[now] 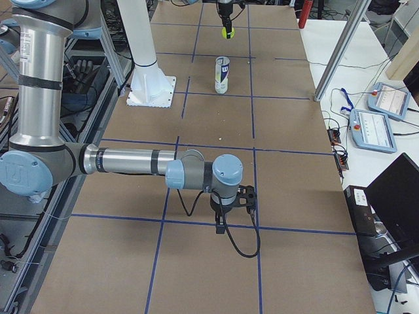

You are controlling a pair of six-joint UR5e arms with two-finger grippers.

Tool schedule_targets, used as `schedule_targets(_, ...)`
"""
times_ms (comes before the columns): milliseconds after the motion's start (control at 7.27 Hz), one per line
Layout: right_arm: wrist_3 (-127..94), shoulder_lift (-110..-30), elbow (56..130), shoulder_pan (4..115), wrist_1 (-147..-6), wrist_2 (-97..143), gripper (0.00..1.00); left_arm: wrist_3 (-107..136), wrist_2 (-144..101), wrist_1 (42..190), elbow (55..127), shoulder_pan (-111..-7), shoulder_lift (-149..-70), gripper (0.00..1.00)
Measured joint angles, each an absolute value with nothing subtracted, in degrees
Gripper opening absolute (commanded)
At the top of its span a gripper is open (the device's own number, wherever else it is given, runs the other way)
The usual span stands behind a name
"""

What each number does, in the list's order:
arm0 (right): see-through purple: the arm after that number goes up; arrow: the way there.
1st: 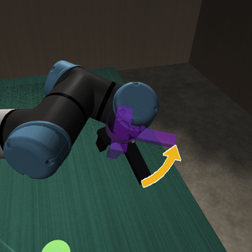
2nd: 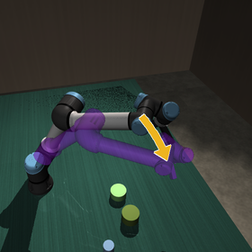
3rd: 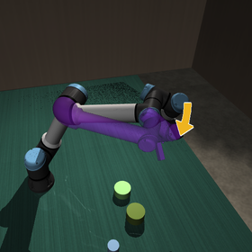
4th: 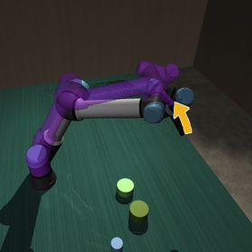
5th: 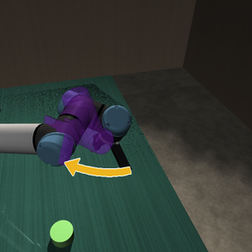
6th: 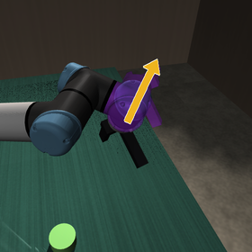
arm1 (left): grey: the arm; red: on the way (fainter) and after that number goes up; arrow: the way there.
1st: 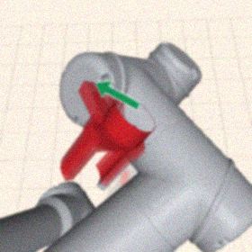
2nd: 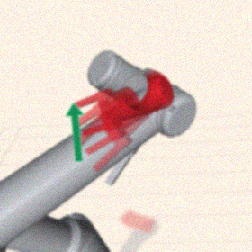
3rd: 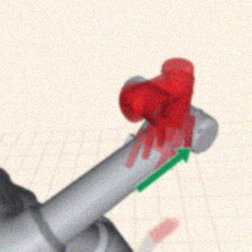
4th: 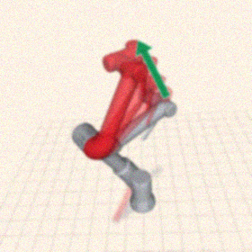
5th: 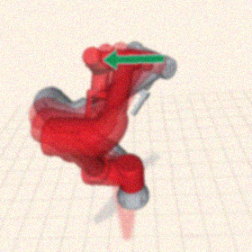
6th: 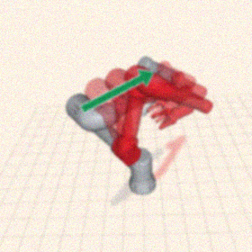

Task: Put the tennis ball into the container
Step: 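Carry the ball with the left gripper over the clear cup, then open the left gripper to drop the ball into the cup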

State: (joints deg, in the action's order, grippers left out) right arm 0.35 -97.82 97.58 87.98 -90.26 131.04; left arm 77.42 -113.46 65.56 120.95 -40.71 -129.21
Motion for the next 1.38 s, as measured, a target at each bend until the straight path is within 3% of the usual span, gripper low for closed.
schedule_targets(550, 0.35, -97.81, 97.56, 87.98, -90.26, 131.05, 1.00, 82.57, -113.94, 64.36, 108.57, -36.29, -141.17, 0.10)
schedule_targets(825, 0.35, -97.82, 97.56, 87.98, -90.26, 131.05, 1.00, 83.86, -113.74, 64.49, 105.08, -34.90, -143.67, 0.22)
schedule_targets(962, 0.35, -97.82, 97.56, 87.98, -90.26, 131.05, 1.00, 84.02, -113.68, 64.52, 104.64, -34.30, -143.78, 0.33)
schedule_targets(1100, 0.35, -97.82, 97.56, 87.98, -90.26, 131.05, 1.00, 84.08, -113.67, 64.57, 104.59, -34.01, -143.77, 0.72)
schedule_targets(1238, 0.35, -97.82, 97.56, 87.98, -90.26, 131.05, 1.00, 84.10, -113.68, 64.59, 104.72, -33.90, -143.71, 0.95)
schedule_targets(1375, 0.35, -97.82, 97.56, 87.98, -90.26, 131.04, 1.00, 84.11, -113.64, 64.60, 104.83, -33.87, -143.66, 0.99)
